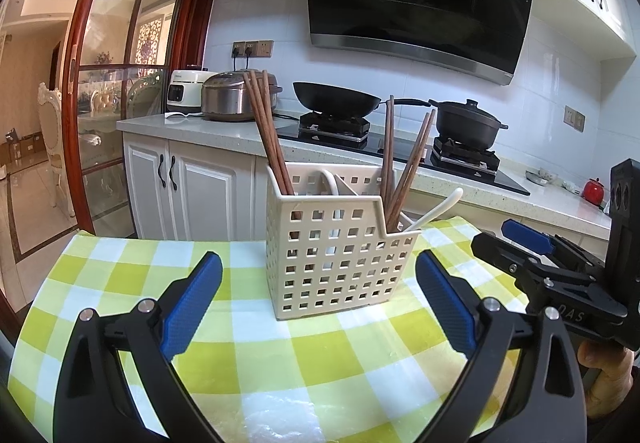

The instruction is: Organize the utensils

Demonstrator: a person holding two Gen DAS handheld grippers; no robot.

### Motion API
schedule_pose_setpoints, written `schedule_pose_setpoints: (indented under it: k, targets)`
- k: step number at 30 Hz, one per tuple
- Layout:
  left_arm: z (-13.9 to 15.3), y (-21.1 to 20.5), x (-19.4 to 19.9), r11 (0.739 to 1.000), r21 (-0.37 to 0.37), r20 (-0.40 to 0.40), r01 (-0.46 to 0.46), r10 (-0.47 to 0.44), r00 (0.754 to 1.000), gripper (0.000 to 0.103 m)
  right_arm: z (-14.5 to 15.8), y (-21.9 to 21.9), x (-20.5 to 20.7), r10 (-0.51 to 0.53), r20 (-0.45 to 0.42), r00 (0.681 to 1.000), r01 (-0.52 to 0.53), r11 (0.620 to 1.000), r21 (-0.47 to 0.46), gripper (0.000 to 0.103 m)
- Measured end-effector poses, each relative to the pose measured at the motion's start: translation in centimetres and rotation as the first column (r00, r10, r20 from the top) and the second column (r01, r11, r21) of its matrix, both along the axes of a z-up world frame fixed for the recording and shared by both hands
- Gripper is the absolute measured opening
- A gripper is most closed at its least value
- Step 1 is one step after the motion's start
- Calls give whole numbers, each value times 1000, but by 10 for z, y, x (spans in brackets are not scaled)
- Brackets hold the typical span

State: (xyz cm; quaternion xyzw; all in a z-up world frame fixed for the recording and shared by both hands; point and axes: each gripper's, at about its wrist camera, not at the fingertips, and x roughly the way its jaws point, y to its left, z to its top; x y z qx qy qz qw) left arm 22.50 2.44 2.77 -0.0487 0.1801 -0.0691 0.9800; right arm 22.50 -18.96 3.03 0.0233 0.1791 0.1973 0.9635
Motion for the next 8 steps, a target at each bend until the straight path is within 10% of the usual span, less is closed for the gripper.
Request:
schedule_pose_setpoints:
  k: [8]
  targets:
    - [0,1,0,1000,1,-6,-6,6,1000,98,0,0,0,0,-1,1000,0,1000,1,75]
